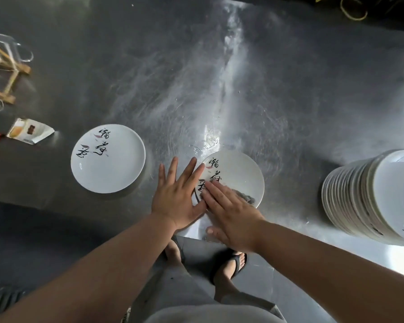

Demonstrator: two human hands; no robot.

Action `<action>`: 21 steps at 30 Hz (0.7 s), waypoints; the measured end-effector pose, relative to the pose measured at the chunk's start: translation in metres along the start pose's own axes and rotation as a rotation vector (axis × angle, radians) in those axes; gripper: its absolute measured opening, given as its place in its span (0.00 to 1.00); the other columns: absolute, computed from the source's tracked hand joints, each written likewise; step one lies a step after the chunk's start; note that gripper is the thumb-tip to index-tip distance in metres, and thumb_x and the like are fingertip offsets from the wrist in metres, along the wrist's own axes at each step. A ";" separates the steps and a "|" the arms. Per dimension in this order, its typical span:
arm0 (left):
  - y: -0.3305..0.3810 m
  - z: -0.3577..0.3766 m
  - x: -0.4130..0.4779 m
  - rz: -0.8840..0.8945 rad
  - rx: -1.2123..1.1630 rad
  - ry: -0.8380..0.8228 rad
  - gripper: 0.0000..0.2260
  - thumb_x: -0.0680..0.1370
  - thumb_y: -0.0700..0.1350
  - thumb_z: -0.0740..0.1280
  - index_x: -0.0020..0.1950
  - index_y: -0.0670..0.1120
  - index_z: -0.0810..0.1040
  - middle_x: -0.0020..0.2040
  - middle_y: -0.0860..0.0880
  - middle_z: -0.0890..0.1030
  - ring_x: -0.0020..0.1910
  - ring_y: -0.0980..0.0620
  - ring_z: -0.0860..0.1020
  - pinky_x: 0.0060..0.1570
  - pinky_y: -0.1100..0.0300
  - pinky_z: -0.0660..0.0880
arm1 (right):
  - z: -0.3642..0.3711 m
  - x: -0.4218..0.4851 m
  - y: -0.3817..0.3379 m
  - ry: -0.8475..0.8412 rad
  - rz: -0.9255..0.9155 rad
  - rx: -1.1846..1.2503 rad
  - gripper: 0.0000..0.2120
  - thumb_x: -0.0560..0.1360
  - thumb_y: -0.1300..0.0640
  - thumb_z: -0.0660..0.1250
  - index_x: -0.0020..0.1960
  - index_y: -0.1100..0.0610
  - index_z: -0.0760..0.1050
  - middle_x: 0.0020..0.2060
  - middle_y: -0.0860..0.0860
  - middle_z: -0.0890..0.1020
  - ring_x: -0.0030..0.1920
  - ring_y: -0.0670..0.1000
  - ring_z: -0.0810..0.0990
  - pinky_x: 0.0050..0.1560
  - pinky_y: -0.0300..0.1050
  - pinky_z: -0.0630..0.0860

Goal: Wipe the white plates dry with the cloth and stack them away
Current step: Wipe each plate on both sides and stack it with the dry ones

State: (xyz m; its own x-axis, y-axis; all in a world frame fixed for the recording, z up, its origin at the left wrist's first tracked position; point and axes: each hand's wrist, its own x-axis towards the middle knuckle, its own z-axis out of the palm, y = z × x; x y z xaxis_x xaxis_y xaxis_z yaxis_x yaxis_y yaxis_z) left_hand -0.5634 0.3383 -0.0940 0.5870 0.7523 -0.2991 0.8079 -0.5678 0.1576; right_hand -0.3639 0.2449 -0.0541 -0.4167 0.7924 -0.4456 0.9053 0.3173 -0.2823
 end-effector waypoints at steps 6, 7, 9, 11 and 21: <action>0.002 0.000 0.003 -0.026 0.016 0.004 0.39 0.79 0.73 0.44 0.82 0.58 0.30 0.84 0.57 0.35 0.83 0.40 0.33 0.79 0.34 0.39 | -0.028 0.011 0.046 -0.013 0.149 -0.149 0.42 0.78 0.26 0.31 0.81 0.52 0.25 0.79 0.57 0.25 0.79 0.57 0.24 0.83 0.58 0.37; 0.002 0.000 0.002 -0.025 0.013 0.007 0.39 0.79 0.73 0.44 0.82 0.58 0.30 0.84 0.57 0.35 0.83 0.40 0.33 0.79 0.35 0.39 | -0.031 0.012 0.043 -0.004 0.191 -0.153 0.43 0.78 0.26 0.31 0.80 0.53 0.24 0.78 0.56 0.22 0.78 0.57 0.21 0.82 0.58 0.35; 0.002 0.001 0.002 -0.028 0.015 0.006 0.39 0.79 0.73 0.44 0.82 0.58 0.30 0.84 0.57 0.36 0.83 0.41 0.34 0.80 0.35 0.39 | -0.022 0.009 0.025 -0.015 0.137 -0.076 0.45 0.78 0.26 0.33 0.82 0.54 0.27 0.78 0.55 0.22 0.78 0.56 0.22 0.81 0.57 0.33; 0.003 0.002 0.002 -0.033 0.015 0.014 0.39 0.79 0.72 0.44 0.83 0.58 0.33 0.85 0.57 0.38 0.83 0.41 0.35 0.80 0.35 0.41 | -0.009 0.000 0.008 -0.028 0.022 -0.010 0.48 0.77 0.24 0.33 0.85 0.56 0.36 0.82 0.56 0.31 0.81 0.57 0.29 0.82 0.58 0.38; 0.002 0.000 0.001 -0.019 0.017 0.012 0.39 0.80 0.72 0.46 0.83 0.58 0.32 0.85 0.55 0.38 0.83 0.40 0.36 0.80 0.35 0.38 | -0.033 -0.005 0.036 -0.041 0.294 -0.051 0.46 0.79 0.27 0.38 0.83 0.56 0.29 0.79 0.57 0.24 0.78 0.58 0.23 0.81 0.56 0.33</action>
State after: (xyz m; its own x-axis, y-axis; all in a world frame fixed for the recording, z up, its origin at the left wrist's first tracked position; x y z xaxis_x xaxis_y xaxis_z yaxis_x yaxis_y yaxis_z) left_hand -0.5612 0.3383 -0.0945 0.5721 0.7669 -0.2908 0.8181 -0.5586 0.1363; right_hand -0.3264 0.2693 -0.0344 -0.1378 0.8327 -0.5363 0.9902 0.1037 -0.0934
